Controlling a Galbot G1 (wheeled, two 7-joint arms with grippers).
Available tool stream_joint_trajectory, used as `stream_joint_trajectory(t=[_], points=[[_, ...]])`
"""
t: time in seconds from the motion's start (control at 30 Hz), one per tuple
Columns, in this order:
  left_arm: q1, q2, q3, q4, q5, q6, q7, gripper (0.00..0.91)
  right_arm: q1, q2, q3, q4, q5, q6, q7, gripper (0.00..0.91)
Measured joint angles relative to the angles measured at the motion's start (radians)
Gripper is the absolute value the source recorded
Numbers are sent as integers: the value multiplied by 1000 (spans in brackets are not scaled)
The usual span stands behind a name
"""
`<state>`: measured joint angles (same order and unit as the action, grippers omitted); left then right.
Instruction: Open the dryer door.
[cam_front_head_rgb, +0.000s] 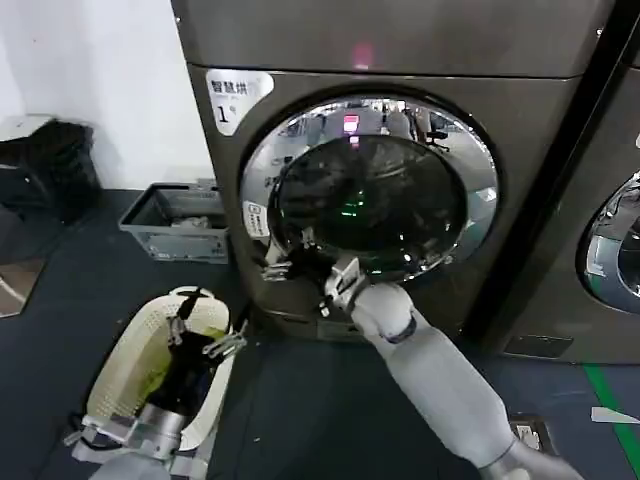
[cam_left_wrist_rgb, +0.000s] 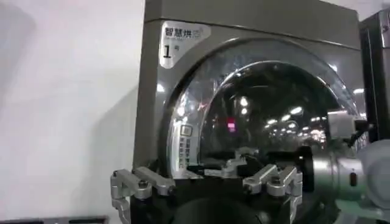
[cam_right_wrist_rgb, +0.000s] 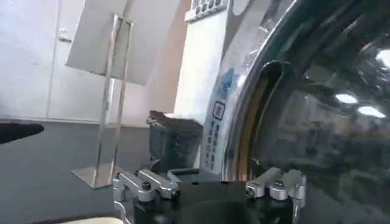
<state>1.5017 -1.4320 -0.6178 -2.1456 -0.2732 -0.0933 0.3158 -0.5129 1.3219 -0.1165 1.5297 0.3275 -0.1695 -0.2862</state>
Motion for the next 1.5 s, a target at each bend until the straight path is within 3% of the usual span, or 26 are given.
stream_joint_trajectory(t=[0.33, 0.53, 0.83, 1.0, 1.5], points=[[0, -2, 0, -1, 1, -2, 0, 907, 28, 15, -26, -27, 31, -8, -8, 907], [0, -1, -1, -4, 0, -2, 0, 907, 30, 10, -26, -12, 93, -14, -36, 907], [0, 3, -8, -4, -3, 1, 0, 907, -20, -25, -5, 61, 145, -49, -112, 907], [-9, 13, -32, -2, -24, 17, -1, 907, -57, -50, 8, 132, 143, -111, -190, 907], [6, 25, -162, -25, -56, 23, -4, 907, -148, -115, 44, 257, 167, -101, -274, 907]])
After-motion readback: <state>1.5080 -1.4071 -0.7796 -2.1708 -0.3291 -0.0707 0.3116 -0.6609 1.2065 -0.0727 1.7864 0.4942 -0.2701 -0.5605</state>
